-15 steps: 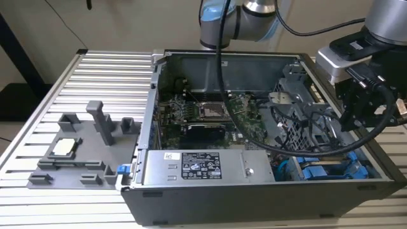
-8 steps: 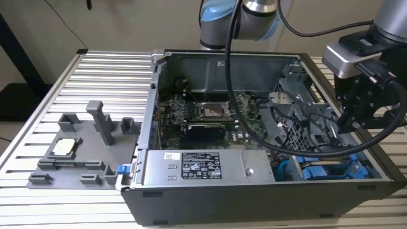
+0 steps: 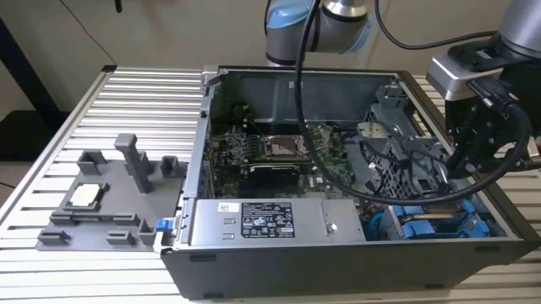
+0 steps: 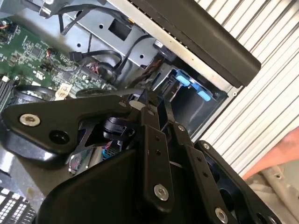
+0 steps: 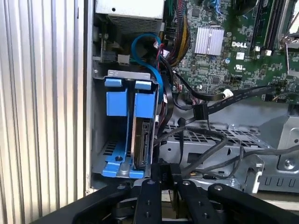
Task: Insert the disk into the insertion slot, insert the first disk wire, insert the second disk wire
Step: 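Insert the first disk wire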
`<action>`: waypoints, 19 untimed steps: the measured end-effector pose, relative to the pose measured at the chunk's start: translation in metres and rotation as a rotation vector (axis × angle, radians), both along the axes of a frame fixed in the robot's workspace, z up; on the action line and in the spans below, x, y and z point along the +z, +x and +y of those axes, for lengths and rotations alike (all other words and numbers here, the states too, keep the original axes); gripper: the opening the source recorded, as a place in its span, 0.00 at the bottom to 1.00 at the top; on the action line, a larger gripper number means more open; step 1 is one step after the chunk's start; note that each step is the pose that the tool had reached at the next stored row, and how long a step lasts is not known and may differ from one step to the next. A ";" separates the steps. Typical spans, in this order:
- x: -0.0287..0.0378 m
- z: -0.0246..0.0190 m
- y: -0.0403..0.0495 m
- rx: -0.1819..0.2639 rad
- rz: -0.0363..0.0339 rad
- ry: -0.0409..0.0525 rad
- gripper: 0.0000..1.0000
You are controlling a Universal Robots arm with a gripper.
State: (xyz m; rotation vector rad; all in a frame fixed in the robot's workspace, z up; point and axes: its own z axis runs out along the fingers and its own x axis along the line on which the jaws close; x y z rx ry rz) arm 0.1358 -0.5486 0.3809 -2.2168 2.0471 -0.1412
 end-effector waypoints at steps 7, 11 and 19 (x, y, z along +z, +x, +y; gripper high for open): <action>-0.0008 0.0000 0.0010 -0.004 0.0248 0.0144 0.19; -0.0008 -0.0013 0.0049 -0.004 0.0390 0.0190 0.19; -0.0009 -0.0077 0.0137 -0.004 0.0657 0.0191 0.19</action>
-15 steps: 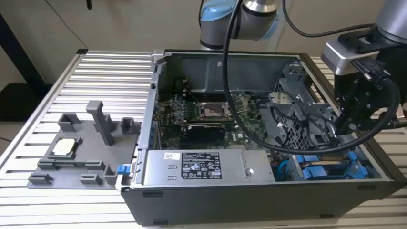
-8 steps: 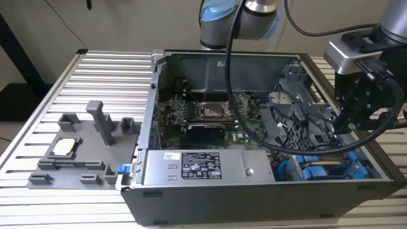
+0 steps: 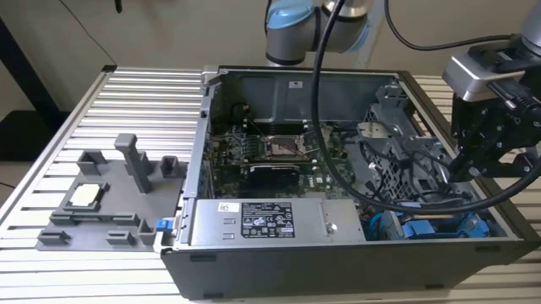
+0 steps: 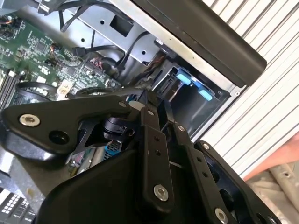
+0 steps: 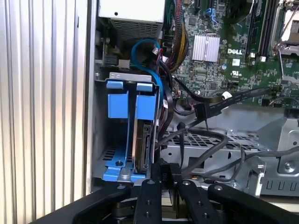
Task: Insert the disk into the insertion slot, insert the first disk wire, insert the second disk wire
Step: 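Insert the first disk wire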
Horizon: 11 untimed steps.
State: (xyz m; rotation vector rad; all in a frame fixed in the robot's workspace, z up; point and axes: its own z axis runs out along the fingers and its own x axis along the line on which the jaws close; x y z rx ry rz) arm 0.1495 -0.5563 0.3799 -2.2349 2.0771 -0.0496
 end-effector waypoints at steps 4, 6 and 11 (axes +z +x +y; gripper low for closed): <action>0.0000 -0.0038 0.0038 0.000 0.0149 0.0000 0.19; 0.0000 -0.0061 0.0057 0.000 0.0229 0.0000 0.19; -0.0001 -0.0125 0.0099 0.000 0.0440 0.0000 0.19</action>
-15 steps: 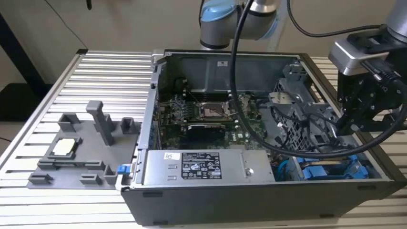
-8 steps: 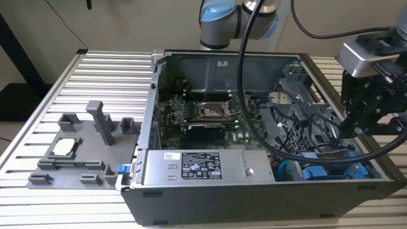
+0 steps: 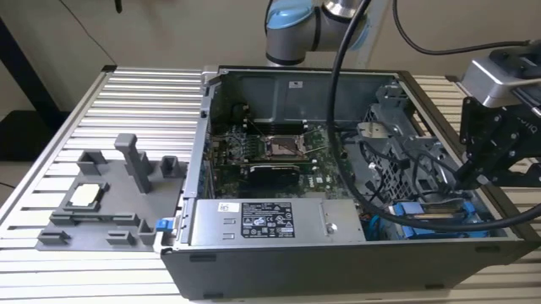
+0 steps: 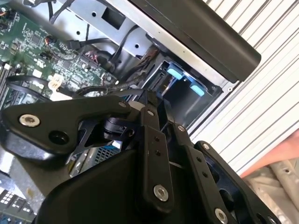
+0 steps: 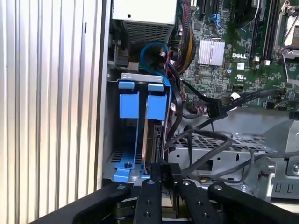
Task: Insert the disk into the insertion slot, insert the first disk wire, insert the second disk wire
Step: 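Insert the first disk wire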
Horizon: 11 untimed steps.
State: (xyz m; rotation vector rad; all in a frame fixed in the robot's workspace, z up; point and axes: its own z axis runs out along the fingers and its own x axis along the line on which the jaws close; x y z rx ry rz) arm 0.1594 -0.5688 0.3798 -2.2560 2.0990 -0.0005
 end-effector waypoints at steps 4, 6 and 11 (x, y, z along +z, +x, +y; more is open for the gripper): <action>-0.0008 -0.0007 0.0003 -0.002 0.0027 0.0041 0.19; -0.0011 -0.0007 0.0003 -0.003 0.0030 0.0262 0.19; -0.0023 -0.0009 0.0006 -0.007 0.0093 0.0601 0.19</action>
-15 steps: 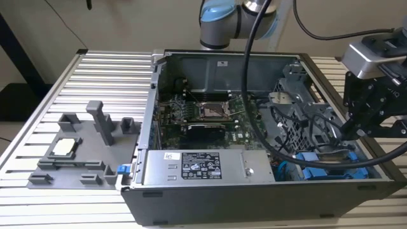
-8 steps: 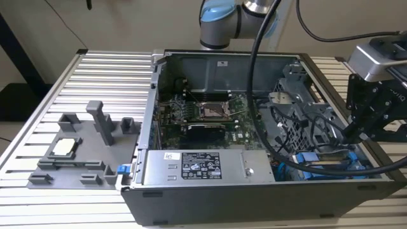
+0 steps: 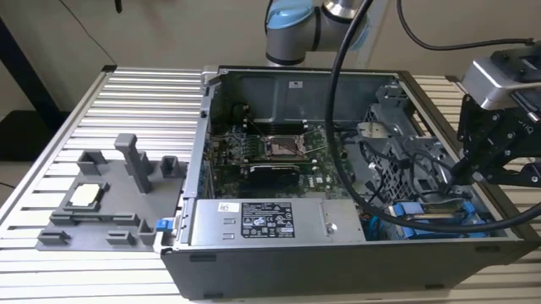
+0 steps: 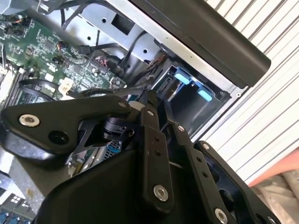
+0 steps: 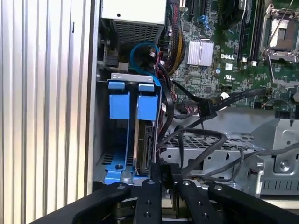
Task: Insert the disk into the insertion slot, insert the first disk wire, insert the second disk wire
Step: 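Insert the first disk wire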
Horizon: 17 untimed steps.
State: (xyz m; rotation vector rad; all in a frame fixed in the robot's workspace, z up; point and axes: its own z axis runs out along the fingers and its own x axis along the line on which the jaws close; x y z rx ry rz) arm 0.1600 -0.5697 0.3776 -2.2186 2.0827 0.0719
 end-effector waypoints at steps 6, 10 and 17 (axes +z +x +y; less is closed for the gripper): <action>-0.0015 -0.0001 0.0089 0.000 0.0572 -0.0121 0.19; -0.0058 -0.0007 0.0101 -0.005 0.0628 -0.0115 0.19; -0.0134 -0.0049 0.0106 -0.017 0.0636 -0.0108 0.19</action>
